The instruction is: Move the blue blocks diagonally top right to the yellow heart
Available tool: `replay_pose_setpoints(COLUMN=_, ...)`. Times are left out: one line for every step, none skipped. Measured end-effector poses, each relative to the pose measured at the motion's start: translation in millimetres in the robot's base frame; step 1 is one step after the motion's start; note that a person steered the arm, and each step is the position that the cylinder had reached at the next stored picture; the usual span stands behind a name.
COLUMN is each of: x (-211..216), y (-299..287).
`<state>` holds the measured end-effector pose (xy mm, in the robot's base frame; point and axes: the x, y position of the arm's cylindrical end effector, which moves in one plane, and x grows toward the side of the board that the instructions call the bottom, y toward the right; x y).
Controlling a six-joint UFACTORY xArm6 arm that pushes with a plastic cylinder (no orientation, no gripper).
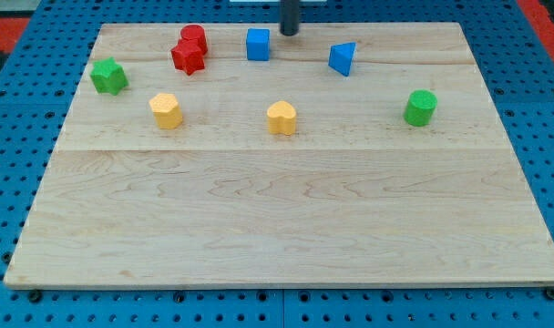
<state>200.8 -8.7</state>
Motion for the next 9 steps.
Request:
replay_pose_setpoints(x=5.7, y=-54.5)
replay_pose_setpoints(x=32.8, y=-28.6)
replay_pose_setpoints(x=37.7, y=8.3)
replay_pose_setpoints(x=59.9, y=8.0)
replay_pose_setpoints(x=94.2, y=-11.9)
replay_pose_setpoints(x=115.8, y=-3.8)
replay_pose_setpoints(x=105.1, y=18.1)
replay_pose_setpoints(x=88.9, y=19.8)
replay_pose_setpoints(x=161.6, y=-11.9)
